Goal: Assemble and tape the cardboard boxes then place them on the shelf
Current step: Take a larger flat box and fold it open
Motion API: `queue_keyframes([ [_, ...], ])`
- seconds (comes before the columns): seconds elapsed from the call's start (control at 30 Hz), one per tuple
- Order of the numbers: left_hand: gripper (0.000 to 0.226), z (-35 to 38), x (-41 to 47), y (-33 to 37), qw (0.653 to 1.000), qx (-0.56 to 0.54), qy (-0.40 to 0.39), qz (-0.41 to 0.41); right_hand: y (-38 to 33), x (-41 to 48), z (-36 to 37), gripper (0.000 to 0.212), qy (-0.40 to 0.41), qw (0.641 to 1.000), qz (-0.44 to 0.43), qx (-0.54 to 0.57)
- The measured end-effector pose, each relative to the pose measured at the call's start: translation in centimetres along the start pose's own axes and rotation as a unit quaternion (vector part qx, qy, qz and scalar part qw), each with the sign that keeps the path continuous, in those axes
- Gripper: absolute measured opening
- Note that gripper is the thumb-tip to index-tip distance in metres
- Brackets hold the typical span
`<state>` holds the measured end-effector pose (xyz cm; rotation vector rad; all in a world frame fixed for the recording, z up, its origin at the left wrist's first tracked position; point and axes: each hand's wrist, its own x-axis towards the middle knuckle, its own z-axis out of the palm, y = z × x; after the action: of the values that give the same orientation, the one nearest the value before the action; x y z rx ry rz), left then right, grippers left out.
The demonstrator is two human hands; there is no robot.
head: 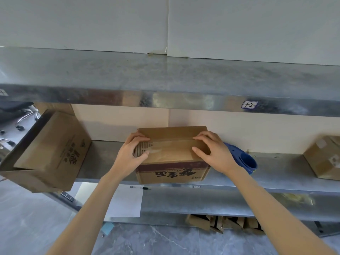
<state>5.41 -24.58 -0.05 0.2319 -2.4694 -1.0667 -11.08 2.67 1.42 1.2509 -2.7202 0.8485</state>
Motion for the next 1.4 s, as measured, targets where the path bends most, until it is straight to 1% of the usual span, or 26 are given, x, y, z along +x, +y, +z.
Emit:
queue_keyframes([
  [0.03,0.031,0.5,0.1,0.0,1.0,0.005,0.006,-0.001,-0.1,0.0,0.1,0.04,0.02,1.0,0.0,-0.014],
  [0.13,0.038,2.3,0.4,0.5,0.999,0.035,0.013,-0.009,-0.2,0.1,0.3,0.034,0.071,0.994,0.002,-0.078],
  [0.2,0.04,3.4,0.7,1.0,0.999,0.044,0.019,0.001,-0.2,0.3,0.2,0.033,0.08,0.99,0.021,-0.117],
  [0.27,0.039,3.7,1.3,1.4,0.999,0.048,0.015,0.008,-0.3,0.6,-0.1,0.04,0.073,0.987,0.022,-0.138],
  [0.33,0.039,3.7,1.9,1.8,0.997,0.076,0.006,0.017,-0.4,1.0,-0.3,0.047,0.034,0.989,-0.02,-0.141],
  [0.4,0.042,3.9,2.5,2.3,0.993,0.117,0.004,0.026,-0.6,1.4,-0.3,0.054,-0.038,0.99,-0.056,-0.124],
  [0.43,0.043,4.1,2.6,2.6,0.991,0.133,0.0,0.027,-0.6,1.5,-0.1,0.054,-0.068,0.989,-0.061,-0.118],
  [0.5,0.046,4.6,2.7,3.0,0.988,0.151,-0.019,0.015,-0.5,1.5,0.5,0.052,-0.104,0.984,-0.053,-0.136],
  [0.57,0.051,4.7,2.6,2.9,0.982,0.186,-0.038,0.007,-0.4,1.7,0.8,0.058,-0.12,0.98,-0.041,-0.154],
  [0.67,0.063,4.5,2.6,2.6,0.964,0.259,-0.056,0.035,-0.1,2.0,0.9,0.06,-0.127,0.977,-0.039,-0.167],
  [0.73,0.067,4.3,2.7,2.6,0.964,0.255,-0.059,0.048,-0.2,2.0,0.9,0.06,-0.125,0.976,-0.041,-0.171],
  [0.8,0.067,4.3,2.9,2.5,0.969,0.234,-0.061,0.058,-0.2,2.0,0.8,0.061,-0.123,0.979,-0.038,-0.161],
  [0.93,0.064,4.2,2.9,2.3,0.978,0.191,-0.049,0.064,-0.5,1.9,0.5,0.063,-0.086,0.99,-0.017,-0.11],
  [1.1,0.062,4.2,2.8,2.4,0.986,0.157,-0.041,0.045,-0.7,1.4,0.8,0.057,-0.05,0.992,-0.015,-0.111],
  [1.23,0.055,4.3,2.7,2.4,0.991,0.126,-0.027,0.036,-0.8,1.2,0.8,0.055,-0.017,0.995,-0.013,-0.098],
  [1.27,0.054,4.3,2.7,2.4,0.992,0.12,-0.024,0.035,-0.7,1.1,0.7,0.054,-0.003,0.997,-0.01,-0.071],
  [1.33,0.052,4.3,2.6,2.4,0.993,0.11,-0.02,0.031,-0.4,1.0,0.3,0.049,0.058,0.998,0.017,0.026],
  [1.4,0.05,4.4,2.7,2.5,0.995,0.1,-0.016,0.023,0.6,0.6,-0.2,0.044,0.135,0.983,0.055,0.115],
])
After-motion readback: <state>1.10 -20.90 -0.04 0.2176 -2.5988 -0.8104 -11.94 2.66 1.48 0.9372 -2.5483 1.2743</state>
